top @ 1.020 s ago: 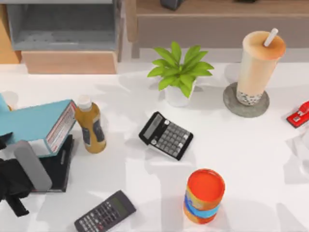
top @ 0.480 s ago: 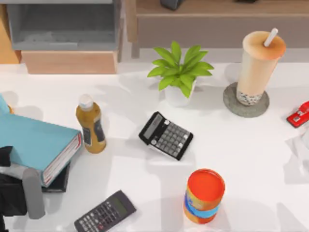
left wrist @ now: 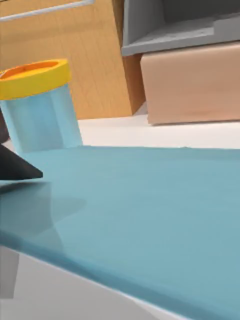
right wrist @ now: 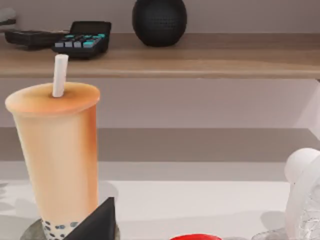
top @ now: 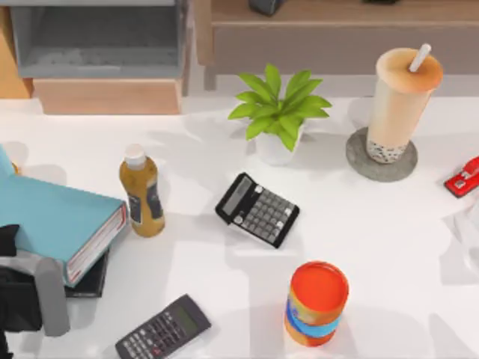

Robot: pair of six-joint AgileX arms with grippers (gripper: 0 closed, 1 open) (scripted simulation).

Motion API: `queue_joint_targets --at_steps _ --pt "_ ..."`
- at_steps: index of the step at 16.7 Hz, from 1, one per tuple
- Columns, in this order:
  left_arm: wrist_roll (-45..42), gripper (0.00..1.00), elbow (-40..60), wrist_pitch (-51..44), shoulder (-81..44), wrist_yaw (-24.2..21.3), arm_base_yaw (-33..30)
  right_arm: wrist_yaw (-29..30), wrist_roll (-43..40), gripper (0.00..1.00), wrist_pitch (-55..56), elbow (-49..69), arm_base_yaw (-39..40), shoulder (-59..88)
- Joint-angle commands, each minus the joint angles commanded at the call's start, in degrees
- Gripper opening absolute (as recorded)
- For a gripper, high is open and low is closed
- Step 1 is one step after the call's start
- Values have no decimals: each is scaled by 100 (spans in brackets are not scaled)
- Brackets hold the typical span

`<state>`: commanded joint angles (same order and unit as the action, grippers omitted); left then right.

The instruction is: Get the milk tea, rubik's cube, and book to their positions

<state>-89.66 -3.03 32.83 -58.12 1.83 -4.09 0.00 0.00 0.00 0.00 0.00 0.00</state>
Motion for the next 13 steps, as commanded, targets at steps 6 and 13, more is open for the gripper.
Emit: queue_joint_targets --at_steps 6,13 --pt "12 0 -53 337 -436 -13 12 0 0 100 0 0 0 0" --pt "12 38 -53 337 -436 -13 12 0 0 100 0 0 0 0"
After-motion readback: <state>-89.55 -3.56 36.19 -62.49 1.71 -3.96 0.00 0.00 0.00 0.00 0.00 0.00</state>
